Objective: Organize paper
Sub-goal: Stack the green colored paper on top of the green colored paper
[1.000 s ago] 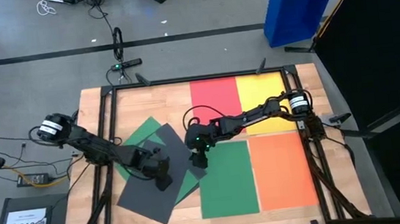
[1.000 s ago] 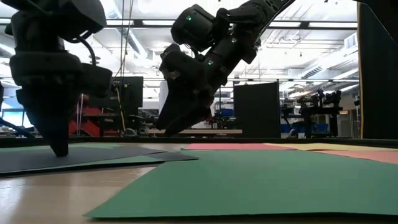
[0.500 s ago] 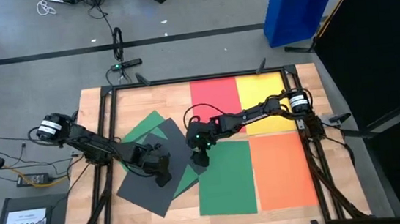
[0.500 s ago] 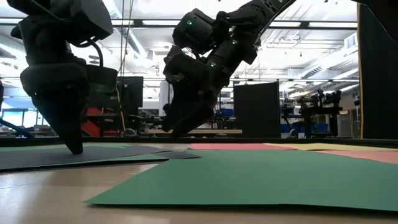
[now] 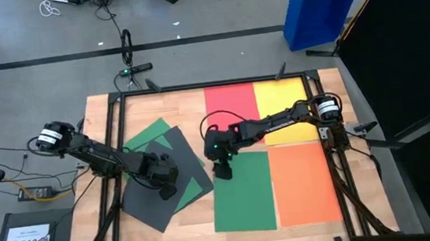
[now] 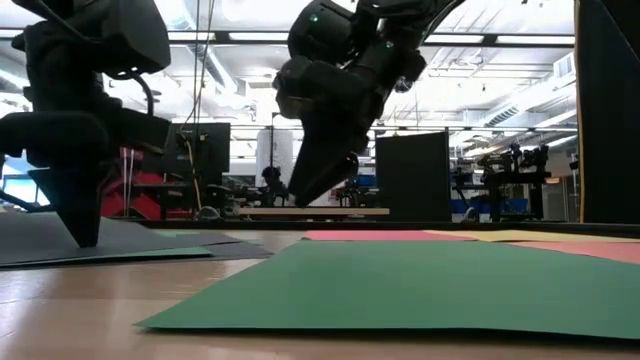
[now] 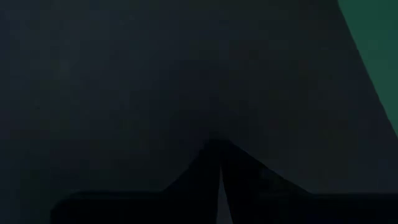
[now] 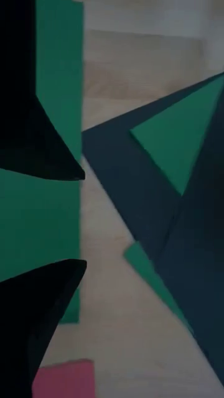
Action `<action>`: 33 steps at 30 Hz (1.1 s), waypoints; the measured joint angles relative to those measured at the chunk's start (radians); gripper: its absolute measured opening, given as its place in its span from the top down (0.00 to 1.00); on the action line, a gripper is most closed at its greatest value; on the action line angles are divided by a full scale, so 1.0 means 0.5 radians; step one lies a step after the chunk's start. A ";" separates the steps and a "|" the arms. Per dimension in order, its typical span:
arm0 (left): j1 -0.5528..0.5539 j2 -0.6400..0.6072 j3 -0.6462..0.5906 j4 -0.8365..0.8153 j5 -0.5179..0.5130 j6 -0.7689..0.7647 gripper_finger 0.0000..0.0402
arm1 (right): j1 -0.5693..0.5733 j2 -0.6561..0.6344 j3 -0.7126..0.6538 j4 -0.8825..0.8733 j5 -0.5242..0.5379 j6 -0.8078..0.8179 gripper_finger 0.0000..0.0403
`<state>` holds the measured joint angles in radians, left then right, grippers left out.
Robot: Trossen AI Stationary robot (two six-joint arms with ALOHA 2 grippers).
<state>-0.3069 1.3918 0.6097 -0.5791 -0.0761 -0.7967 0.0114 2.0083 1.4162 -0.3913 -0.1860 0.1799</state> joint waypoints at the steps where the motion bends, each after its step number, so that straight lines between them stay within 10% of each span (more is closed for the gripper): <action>1: -0.001 0.001 0.013 0.000 0.007 0.014 1.00 | 0.004 0.000 0.000 -0.018 0.000 -0.001 0.51; 19: -0.002 0.006 0.116 -0.074 0.037 0.169 1.00 | 0.133 0.002 0.000 -0.214 0.024 -0.033 0.51; 33: -0.271 -0.426 0.214 -0.349 -0.393 -0.231 1.00 | 0.144 0.003 0.000 0.104 0.034 0.005 0.49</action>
<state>-0.4425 1.1789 0.7165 -0.7536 -0.2725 -0.9124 0.0834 2.0098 1.4162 -0.3393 -0.1688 0.1825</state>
